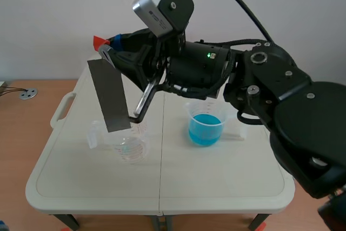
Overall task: Hold the metal plate by the orange handle, dip it into the blue solution, take it out and point at it, then put the plate back in the beaker on the left.
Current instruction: 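Move the plate over the blue solution, then point at the plate with the left hand, then lower the plate into the blue solution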
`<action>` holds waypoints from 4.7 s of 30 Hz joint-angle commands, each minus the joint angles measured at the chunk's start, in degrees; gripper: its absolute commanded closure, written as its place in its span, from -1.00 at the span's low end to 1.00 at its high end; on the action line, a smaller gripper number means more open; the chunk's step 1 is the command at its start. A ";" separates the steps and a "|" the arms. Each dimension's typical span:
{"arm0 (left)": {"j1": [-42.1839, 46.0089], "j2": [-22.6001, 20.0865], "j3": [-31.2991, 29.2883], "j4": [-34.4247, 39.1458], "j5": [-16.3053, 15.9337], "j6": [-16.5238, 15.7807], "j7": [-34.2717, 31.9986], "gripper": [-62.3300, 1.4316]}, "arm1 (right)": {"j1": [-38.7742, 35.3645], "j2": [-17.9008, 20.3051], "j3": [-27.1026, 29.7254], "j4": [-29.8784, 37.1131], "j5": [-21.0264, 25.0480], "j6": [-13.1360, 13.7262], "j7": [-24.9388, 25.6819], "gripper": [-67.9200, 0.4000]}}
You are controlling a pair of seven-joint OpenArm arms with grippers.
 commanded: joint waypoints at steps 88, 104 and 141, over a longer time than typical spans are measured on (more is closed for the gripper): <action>-85.15 12.90 46.05 -37.38 15.32 -2.45 9.35 0.90 | -6.01 14.69 26.01 14.43 10.82 0.31 -9.84 0.95; -88.24 16.96 49.59 -42.73 19.15 -3.26 9.07 0.90 | -6.01 14.69 26.01 14.43 10.82 0.31 -9.38 0.95; -76.76 2.36 40.11 -30.77 11.52 -3.17 6.40 0.90 | -6.01 14.69 26.01 14.43 10.84 0.31 -9.01 0.95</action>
